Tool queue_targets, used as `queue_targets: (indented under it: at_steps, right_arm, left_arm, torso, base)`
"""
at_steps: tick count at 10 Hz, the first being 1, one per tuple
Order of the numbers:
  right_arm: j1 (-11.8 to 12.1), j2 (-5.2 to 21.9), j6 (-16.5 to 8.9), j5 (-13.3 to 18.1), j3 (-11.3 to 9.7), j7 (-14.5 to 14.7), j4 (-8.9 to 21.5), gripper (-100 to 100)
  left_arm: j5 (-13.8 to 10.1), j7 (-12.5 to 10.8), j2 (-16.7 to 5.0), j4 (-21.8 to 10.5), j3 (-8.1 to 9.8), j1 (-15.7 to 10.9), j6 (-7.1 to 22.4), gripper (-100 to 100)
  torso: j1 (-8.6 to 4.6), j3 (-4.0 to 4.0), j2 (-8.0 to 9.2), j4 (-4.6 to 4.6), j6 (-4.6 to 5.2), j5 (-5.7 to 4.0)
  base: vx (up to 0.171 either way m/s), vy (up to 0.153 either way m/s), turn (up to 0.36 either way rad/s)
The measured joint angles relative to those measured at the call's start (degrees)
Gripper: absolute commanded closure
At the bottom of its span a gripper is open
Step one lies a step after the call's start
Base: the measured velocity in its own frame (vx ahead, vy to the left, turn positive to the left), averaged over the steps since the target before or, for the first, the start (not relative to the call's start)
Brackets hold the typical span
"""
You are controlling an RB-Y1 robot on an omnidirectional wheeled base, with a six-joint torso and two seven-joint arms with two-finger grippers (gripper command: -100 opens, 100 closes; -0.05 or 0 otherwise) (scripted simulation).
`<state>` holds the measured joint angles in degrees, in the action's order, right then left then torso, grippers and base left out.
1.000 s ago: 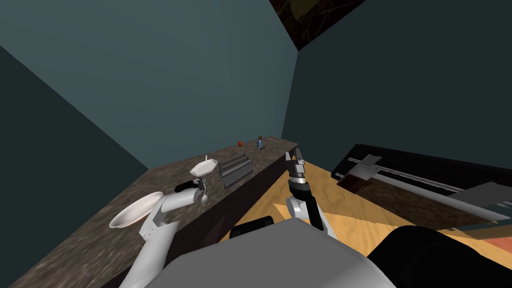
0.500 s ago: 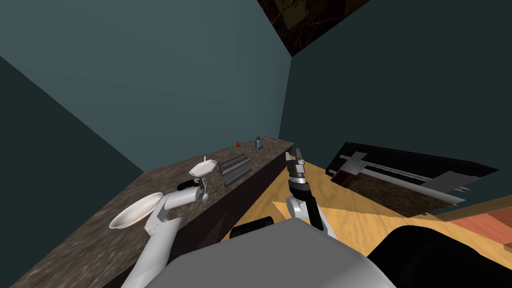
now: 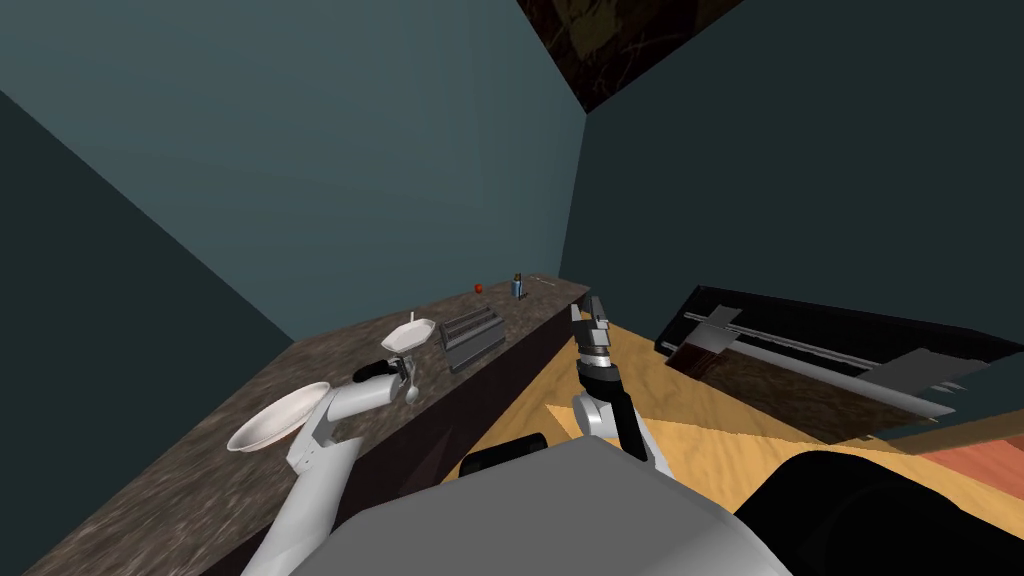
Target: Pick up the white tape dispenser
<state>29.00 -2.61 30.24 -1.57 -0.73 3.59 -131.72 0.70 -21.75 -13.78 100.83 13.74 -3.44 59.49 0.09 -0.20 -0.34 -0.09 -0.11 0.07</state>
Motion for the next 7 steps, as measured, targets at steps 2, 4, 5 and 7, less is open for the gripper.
queue_targets:
  at_steps: [2, 4, 5, 7]
  right_arm:
    - [0.0, 0.0, 0.0, 0.0, 0.0, 0.0, 0.0, 0]
    - [0.0, 0.0, 0.0, 0.0, 0.0, 0.0, 0.0, 0]
    - [0.0, 0.0, 0.0, 0.0, 0.0, 0.0, 0.0, 0]
    - [0.0, 0.0, 0.0, 0.0, 0.0, 0.0, 0.0, 0]
  left_arm:
    - [-1.6, 0.8, -0.6, 2.1, -0.41, 1.5, 0.6, 100]
    - [-2.9, 1.5, -0.9, 4.2, -1.04, 2.7, 1.3, 100]
    - [-4.0, 2.1, -1.2, 6.1, -1.51, 3.9, 1.8, 100]
    - [-5.0, 2.8, -1.6, 7.0, -1.94, 4.7, 2.0, 0]
  torso:
    - [-0.09, -0.05, -0.11, 0.00, 0.07, -0.02]
    - [-0.17, -0.05, -0.10, 0.00, 0.11, -0.05]
    - [-0.21, -0.07, -0.14, -0.02, 0.10, -0.07]
    - [-0.12, -0.04, -0.07, 0.00, 0.17, -0.05]
  base:
    - [0.069, -0.045, 0.118]
    - [0.069, -0.053, 0.140]
    - [0.082, -0.062, 0.196]
    - [0.019, -0.018, 0.020]
